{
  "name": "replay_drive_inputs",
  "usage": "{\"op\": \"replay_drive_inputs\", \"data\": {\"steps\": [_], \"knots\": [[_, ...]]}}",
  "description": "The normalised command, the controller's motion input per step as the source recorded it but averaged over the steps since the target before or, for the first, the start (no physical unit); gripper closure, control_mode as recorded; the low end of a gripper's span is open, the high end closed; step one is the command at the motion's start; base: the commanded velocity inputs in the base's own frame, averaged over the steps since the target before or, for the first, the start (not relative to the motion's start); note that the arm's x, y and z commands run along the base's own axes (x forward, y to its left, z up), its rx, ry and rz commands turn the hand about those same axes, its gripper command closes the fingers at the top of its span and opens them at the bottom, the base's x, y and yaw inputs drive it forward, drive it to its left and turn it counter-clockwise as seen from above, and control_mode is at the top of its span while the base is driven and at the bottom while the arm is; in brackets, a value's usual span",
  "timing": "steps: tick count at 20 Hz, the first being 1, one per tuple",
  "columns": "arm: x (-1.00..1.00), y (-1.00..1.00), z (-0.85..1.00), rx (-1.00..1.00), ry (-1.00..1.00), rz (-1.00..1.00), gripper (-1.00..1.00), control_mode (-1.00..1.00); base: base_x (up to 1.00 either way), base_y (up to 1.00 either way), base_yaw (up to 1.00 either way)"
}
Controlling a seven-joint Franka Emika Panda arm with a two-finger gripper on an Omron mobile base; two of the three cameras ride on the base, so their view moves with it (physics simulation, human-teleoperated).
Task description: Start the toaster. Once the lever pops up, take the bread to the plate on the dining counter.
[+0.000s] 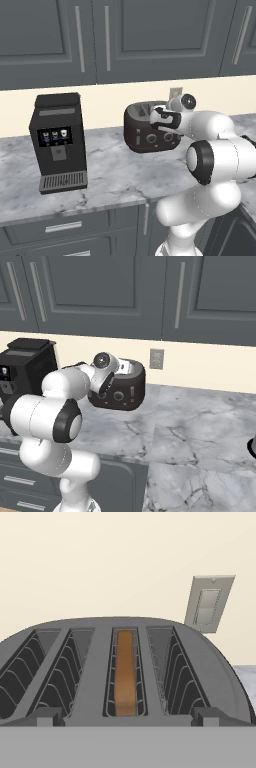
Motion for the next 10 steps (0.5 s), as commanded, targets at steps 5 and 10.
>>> {"op": "replay_drive_inputs", "data": {"steps": [5, 10], "knots": [[0.0, 0.0, 0.0, 0.0, 0.0, 0.0, -1.0, -1.0, 0.0, 0.0, 0.0], [0.0, 0.0, 0.0, 0.0, 0.0, 0.0, -1.0, -1.0, 0.0, 0.0, 0.0]]}}
